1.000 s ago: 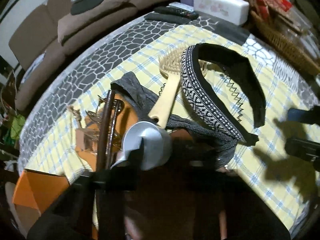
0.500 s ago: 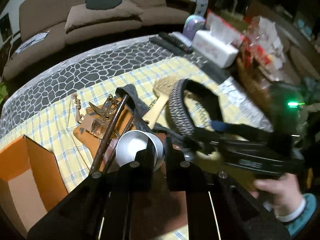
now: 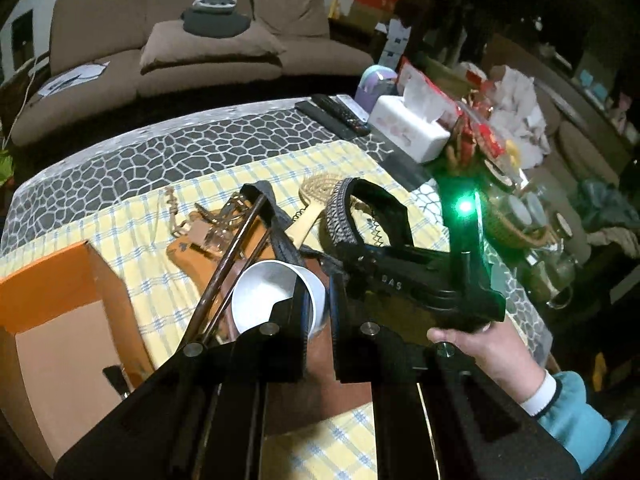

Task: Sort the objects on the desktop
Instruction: 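Grasp the white measuring scoop with the left tool while the right tool nears the headband, then lift the scoop with the left tool while the right tool grasps the black headband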

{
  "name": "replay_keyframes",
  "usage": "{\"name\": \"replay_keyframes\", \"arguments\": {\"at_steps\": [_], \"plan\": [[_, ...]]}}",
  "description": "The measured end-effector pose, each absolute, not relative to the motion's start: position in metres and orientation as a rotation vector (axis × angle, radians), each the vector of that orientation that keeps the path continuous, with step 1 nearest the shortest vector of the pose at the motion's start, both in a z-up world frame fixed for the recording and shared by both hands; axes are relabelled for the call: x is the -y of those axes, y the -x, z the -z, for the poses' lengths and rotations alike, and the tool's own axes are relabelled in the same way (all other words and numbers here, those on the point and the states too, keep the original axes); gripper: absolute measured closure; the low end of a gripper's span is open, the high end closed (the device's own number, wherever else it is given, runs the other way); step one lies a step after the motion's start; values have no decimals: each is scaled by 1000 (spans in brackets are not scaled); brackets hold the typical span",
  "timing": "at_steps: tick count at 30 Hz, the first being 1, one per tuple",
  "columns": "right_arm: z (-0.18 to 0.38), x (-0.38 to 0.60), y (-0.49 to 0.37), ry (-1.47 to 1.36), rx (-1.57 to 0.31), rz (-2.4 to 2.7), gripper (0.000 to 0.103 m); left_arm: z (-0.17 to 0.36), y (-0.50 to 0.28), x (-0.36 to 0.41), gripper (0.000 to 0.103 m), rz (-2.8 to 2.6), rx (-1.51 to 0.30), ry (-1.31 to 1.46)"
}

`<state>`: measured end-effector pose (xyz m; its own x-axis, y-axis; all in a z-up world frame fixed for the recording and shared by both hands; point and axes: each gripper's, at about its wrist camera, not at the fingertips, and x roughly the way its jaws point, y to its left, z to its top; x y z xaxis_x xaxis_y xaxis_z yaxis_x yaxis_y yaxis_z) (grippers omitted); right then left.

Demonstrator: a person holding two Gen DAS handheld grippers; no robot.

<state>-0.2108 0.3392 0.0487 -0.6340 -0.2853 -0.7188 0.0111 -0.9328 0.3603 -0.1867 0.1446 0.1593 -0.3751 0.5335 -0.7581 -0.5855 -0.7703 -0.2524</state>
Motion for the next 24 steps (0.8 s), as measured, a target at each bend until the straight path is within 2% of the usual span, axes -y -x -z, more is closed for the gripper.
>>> {"name": "replay_keyframes", "arguments": {"at_steps": [12,17,20,23,24], "plan": [[-130,-330,169,-1017,339,2769,94,-200,143,-29,94,-2284,194,1044],[-158,-316,156,-951,294,2787,94,-197,128,27,94,-2357,277,1035],[-177,-298,147,-909,182,2825,93,-188,125,59,94,-2399,344,1047],[-192,-276,139,-871,-43,2922,92,-175,125,82,94,-2401,419,1057],[-195,-274,137,-858,-44,2915,92,-172,126,87,94,-2397,439,1053]]}}
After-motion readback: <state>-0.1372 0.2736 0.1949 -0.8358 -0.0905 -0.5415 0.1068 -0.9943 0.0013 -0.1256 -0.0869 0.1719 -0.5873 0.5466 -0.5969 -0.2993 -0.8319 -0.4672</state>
